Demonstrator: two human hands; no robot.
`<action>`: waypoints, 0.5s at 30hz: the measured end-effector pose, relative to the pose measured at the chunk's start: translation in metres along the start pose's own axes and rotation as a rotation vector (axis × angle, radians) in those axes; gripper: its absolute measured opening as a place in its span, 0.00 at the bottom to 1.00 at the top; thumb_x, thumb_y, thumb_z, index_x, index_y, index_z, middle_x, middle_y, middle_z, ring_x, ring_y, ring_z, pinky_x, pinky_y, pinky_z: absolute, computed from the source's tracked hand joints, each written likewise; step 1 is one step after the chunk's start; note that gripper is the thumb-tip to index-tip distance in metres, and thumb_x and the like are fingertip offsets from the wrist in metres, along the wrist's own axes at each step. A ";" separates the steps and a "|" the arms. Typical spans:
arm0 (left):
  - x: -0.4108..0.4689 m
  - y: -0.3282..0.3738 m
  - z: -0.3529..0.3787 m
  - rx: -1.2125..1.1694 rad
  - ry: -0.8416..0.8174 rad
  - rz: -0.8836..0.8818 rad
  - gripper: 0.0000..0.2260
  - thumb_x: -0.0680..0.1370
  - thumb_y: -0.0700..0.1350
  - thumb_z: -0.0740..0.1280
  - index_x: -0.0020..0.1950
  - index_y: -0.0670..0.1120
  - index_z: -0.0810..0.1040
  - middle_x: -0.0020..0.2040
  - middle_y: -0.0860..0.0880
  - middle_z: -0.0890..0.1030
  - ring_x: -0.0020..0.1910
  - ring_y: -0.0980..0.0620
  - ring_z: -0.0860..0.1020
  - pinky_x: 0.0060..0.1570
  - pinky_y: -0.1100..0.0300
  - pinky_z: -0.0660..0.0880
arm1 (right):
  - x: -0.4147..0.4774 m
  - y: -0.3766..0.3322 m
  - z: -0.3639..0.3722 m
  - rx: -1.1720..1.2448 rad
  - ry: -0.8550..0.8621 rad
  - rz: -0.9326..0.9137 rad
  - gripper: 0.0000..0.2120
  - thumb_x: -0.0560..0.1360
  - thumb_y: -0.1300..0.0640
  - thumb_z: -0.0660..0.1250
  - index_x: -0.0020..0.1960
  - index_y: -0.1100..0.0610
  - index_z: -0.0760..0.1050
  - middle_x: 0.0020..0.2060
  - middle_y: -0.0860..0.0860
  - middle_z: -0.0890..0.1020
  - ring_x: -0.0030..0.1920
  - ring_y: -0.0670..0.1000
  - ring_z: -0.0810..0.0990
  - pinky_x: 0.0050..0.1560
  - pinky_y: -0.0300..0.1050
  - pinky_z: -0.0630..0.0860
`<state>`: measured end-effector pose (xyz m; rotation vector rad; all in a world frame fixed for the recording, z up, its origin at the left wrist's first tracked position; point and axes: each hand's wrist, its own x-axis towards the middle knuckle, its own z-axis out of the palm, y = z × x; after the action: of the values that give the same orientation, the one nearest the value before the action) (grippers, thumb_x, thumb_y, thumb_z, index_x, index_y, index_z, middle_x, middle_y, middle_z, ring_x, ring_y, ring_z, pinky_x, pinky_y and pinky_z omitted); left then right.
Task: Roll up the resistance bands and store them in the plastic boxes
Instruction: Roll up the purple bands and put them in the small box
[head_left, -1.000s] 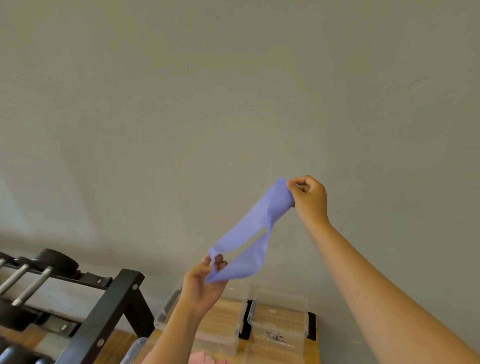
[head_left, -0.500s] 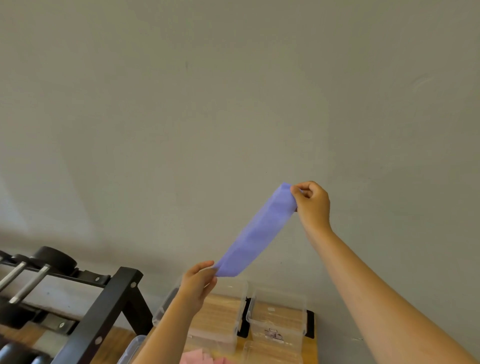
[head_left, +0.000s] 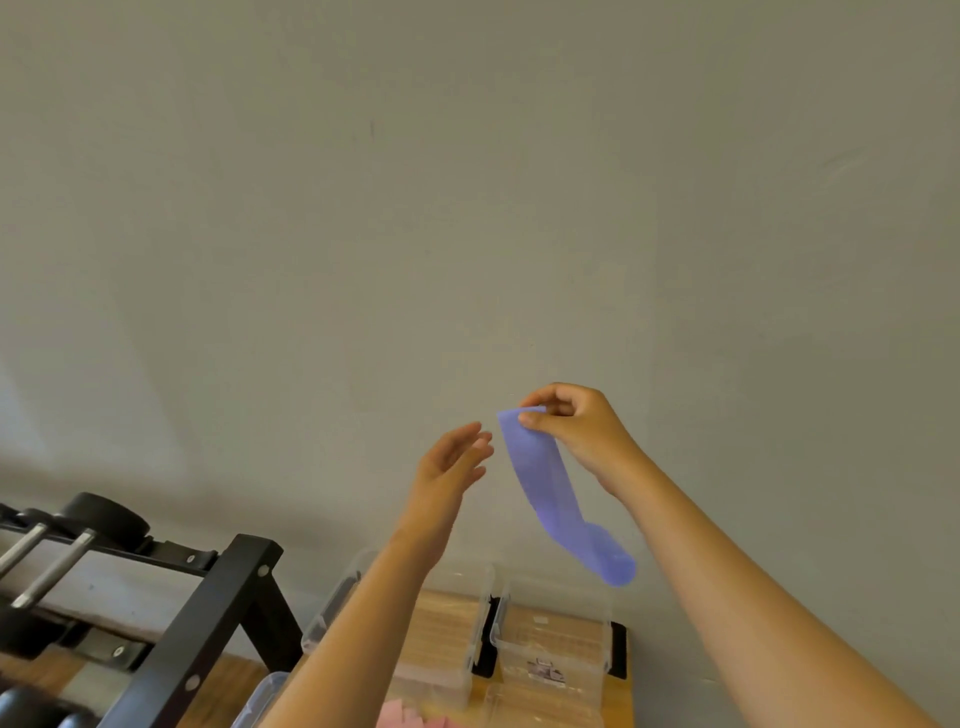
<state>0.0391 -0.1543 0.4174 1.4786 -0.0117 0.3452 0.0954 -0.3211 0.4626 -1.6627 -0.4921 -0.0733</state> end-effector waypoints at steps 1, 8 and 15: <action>0.000 0.007 0.006 0.028 -0.006 0.039 0.12 0.79 0.42 0.65 0.63 0.45 0.75 0.58 0.48 0.81 0.58 0.52 0.80 0.58 0.58 0.75 | -0.001 0.000 -0.001 0.013 -0.001 -0.001 0.04 0.73 0.61 0.71 0.44 0.53 0.80 0.39 0.47 0.83 0.41 0.43 0.80 0.43 0.32 0.74; -0.006 0.027 0.025 0.166 -0.002 0.217 0.08 0.78 0.38 0.66 0.56 0.42 0.80 0.46 0.50 0.83 0.45 0.59 0.81 0.44 0.68 0.75 | -0.007 -0.005 0.000 0.104 -0.035 -0.023 0.07 0.73 0.65 0.71 0.45 0.54 0.80 0.41 0.52 0.84 0.44 0.49 0.83 0.51 0.44 0.80; 0.001 0.032 0.022 0.221 0.046 0.269 0.08 0.80 0.40 0.64 0.46 0.38 0.81 0.43 0.38 0.82 0.42 0.49 0.79 0.47 0.46 0.76 | -0.010 -0.012 0.005 0.044 -0.064 -0.079 0.05 0.74 0.62 0.71 0.44 0.53 0.79 0.42 0.54 0.83 0.43 0.50 0.82 0.47 0.42 0.80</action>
<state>0.0365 -0.1739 0.4512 1.6914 -0.1405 0.6137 0.0808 -0.3179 0.4698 -1.6065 -0.6046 -0.0670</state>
